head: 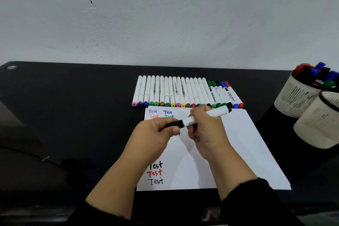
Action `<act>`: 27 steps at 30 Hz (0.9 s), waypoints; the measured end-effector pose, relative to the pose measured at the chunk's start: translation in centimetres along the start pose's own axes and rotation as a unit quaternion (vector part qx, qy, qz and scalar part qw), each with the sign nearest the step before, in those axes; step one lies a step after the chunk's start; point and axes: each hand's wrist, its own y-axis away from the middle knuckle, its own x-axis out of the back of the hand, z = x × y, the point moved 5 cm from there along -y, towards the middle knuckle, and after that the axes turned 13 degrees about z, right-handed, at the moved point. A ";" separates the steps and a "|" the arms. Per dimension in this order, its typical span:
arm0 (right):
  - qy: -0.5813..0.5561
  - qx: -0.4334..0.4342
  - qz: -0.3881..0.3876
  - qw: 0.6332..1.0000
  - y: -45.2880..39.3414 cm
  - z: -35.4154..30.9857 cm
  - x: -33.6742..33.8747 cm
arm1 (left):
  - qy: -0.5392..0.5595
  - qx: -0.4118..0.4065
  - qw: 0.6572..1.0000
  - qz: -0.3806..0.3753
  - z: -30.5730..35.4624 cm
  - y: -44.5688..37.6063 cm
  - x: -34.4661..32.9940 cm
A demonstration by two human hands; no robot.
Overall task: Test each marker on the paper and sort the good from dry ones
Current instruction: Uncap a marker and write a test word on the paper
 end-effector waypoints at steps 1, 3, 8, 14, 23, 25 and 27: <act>-0.001 0.001 0.003 1.000 -0.1 0.0 0.0 | 0.002 -0.005 1.000 0.003 0.0 -0.1 -0.1; 0.000 -0.002 0.006 1.000 -0.2 0.0 0.1 | 0.005 -0.008 1.000 0.004 -0.1 -0.2 -0.3; 0.012 -0.004 0.012 1.000 -0.2 -0.2 0.1 | -0.008 -0.014 1.000 -0.001 0.3 -0.2 -0.5; -0.007 -0.001 0.002 1.000 0.5 -0.5 0.5 | -0.015 0.003 0.999 0.045 0.6 -0.3 -0.3; 0.363 0.402 0.072 0.838 2.0 -3.7 2.5 | -0.108 -0.030 0.994 0.017 2.7 0.6 -0.2; 0.401 0.493 0.108 0.764 2.5 -4.8 3.1 | -0.117 -0.047 0.992 -0.003 3.9 0.6 -0.7; 0.414 0.550 0.139 0.713 2.6 -6.0 3.9 | -0.111 -0.066 0.991 -0.022 5.4 0.6 -1.2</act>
